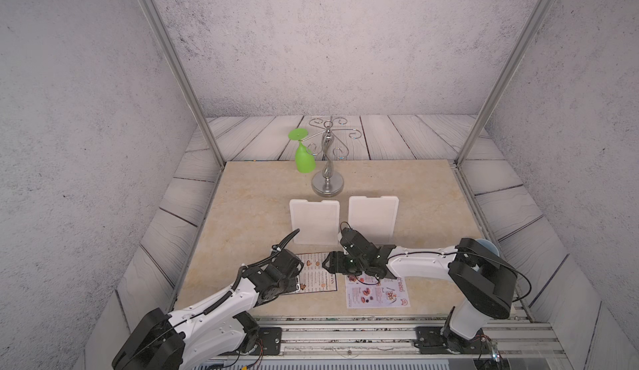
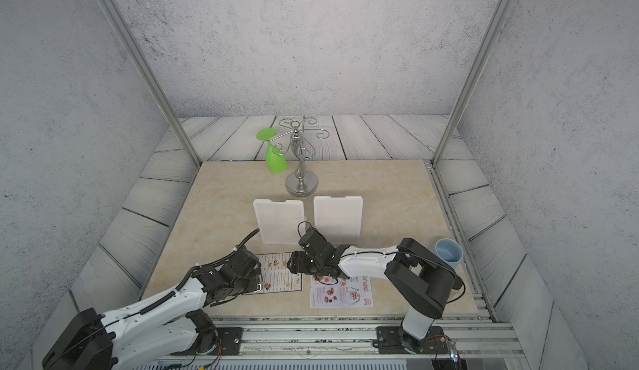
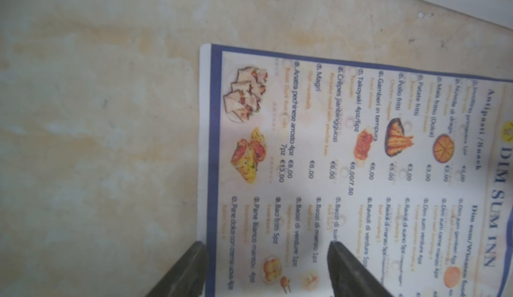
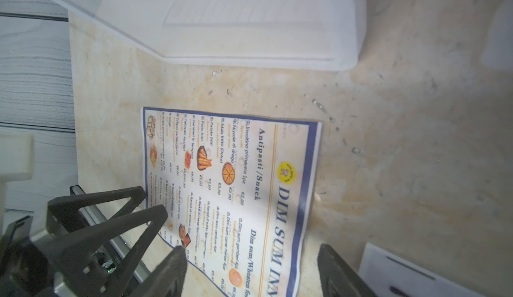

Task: Insert the menus into the narrow rack
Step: Pick up the menu from the center of the board.

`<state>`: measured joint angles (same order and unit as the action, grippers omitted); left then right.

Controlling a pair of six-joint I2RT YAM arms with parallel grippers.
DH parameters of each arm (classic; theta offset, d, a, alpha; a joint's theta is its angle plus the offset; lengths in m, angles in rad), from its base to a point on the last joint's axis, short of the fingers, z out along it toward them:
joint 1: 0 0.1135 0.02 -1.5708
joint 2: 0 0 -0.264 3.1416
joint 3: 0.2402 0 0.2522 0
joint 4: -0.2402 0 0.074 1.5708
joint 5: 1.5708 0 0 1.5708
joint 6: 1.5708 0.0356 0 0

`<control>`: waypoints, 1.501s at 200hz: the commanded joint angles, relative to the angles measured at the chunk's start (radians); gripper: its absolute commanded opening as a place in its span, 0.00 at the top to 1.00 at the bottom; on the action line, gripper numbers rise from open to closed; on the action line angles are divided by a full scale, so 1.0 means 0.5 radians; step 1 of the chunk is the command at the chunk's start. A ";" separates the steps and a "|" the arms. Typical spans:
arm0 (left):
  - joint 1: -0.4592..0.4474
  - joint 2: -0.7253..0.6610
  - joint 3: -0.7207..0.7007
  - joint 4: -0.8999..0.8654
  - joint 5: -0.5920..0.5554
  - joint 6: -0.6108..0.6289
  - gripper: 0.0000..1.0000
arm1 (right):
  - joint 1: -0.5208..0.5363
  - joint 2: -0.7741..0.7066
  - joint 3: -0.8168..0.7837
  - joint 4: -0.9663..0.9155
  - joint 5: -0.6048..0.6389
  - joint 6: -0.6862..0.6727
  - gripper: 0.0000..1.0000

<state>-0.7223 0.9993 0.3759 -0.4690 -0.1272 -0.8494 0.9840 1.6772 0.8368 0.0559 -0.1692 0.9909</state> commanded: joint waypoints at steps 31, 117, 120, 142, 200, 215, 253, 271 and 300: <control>-0.009 0.017 -0.059 -0.044 0.068 -0.019 0.28 | -0.007 0.063 0.015 0.032 -0.057 0.021 0.24; -0.010 0.014 -0.059 -0.042 0.071 -0.016 0.28 | -0.008 0.131 0.022 0.059 -0.129 0.059 0.24; -0.010 0.011 -0.059 -0.042 0.073 -0.016 0.28 | -0.006 0.133 0.021 0.063 -0.129 0.061 0.24; -0.009 0.016 -0.059 -0.041 0.075 -0.013 0.28 | -0.008 0.137 0.015 0.072 -0.126 0.061 0.24; -0.010 0.014 -0.059 -0.038 0.079 -0.011 0.28 | -0.014 0.179 0.013 0.202 -0.247 0.090 0.24; -0.009 0.015 -0.059 -0.039 0.078 -0.011 0.28 | -0.018 0.143 -0.007 0.230 -0.240 0.104 0.24; -0.010 0.017 -0.059 -0.040 0.078 -0.013 0.28 | -0.025 0.020 -0.056 0.247 -0.187 0.084 0.24; -0.013 0.019 -0.060 -0.038 0.079 -0.011 0.28 | -0.024 -0.015 -0.076 0.277 -0.186 0.082 0.24; -0.013 0.012 -0.061 -0.036 0.082 -0.012 0.28 | -0.027 -0.078 -0.102 0.290 -0.177 0.078 0.25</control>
<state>-0.7223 0.9993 0.3756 -0.4690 -0.1265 -0.8486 0.9737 1.7084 0.7998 0.1841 -0.2699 1.0294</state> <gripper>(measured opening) 0.720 0.752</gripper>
